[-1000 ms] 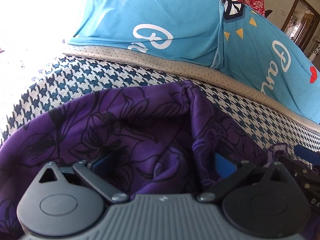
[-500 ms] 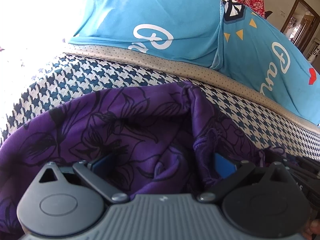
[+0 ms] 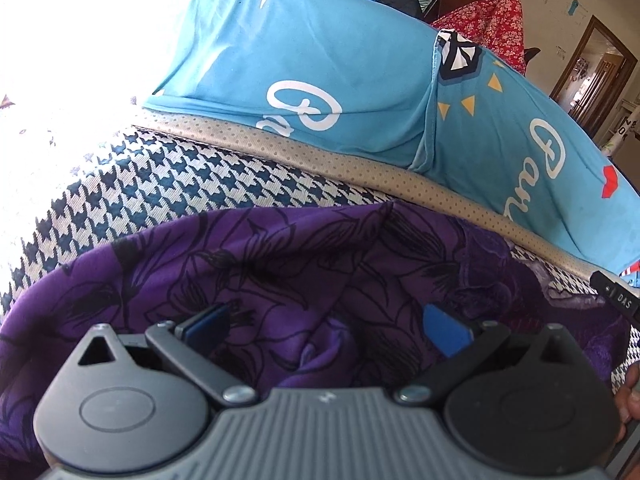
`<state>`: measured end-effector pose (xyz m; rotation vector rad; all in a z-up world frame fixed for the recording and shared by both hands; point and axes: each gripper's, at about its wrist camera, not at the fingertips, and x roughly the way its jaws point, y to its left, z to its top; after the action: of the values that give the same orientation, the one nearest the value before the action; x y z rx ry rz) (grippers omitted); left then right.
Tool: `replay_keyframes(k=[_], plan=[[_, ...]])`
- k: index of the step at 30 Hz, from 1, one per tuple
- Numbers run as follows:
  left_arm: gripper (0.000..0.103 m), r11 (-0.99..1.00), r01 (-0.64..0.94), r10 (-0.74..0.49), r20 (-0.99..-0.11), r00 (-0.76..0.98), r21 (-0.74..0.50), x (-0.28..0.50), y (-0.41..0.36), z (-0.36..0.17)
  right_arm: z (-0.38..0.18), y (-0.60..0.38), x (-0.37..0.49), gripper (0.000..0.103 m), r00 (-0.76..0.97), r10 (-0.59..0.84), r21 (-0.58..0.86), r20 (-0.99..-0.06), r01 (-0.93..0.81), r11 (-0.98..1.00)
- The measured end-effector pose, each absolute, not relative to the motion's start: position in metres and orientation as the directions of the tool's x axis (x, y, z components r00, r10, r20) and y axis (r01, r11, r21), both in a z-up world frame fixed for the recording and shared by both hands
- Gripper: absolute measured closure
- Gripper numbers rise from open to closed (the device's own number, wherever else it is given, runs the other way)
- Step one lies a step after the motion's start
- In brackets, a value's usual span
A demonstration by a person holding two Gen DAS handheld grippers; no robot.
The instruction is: Fold clothes
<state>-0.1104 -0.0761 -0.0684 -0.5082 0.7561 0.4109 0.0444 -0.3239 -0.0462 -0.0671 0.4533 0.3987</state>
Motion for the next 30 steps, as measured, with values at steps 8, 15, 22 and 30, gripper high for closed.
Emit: replay_keyframes(k=[8,15,22,30], plan=[[0.000,0.797,-0.543,0.188,-0.747,0.638,-0.263,-0.112,-0.074,-0.071,-0.039,-0.326,0.046,0.086,0.835,0.349,0.054,-0.426,-0.362,0.931],[0.000,0.800,-0.543,0.183,-0.759,0.625,-0.255,-0.114,-0.075,-0.073,-0.041,-0.305,0.049,0.053,0.706,0.546,0.228,-0.452,-0.500,0.835],[0.000,0.815,-0.534,0.172,-0.785,0.595,-0.226,-0.113,-0.081,-0.079,-0.070,-0.271,0.052,0.043,0.630,0.564,0.218,-0.533,-0.542,0.811],[0.000,0.827,-0.528,0.177,-0.799,0.575,-0.196,-0.110,-0.085,-0.082,-0.090,-0.239,0.049,0.089,0.615,0.520,0.042,-0.593,-0.622,0.782]])
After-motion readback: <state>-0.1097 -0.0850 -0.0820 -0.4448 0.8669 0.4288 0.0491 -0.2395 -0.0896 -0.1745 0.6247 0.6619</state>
